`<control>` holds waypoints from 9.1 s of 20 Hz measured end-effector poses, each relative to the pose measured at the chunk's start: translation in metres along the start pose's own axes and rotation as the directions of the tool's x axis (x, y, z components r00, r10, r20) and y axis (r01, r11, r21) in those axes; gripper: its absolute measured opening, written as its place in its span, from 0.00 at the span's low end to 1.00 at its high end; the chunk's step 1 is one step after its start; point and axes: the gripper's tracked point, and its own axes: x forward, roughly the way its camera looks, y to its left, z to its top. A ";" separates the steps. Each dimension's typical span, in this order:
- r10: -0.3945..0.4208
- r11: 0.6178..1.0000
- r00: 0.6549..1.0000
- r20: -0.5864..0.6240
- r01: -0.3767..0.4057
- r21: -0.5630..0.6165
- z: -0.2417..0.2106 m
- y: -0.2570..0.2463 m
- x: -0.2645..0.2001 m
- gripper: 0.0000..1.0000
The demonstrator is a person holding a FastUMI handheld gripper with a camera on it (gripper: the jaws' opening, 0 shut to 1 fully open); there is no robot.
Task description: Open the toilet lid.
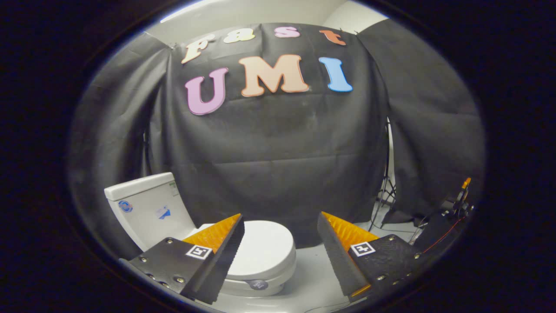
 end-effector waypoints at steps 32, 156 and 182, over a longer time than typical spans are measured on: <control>0.307 0.665 0.713 -0.631 0.313 0.678 -0.300 0.024 0.046 0.85; 0.654 0.647 0.742 -0.145 -0.450 0.616 -0.072 0.229 0.022 0.02; 0.620 0.735 0.774 -0.130 -0.515 0.442 -0.050 0.302 0.014 0.02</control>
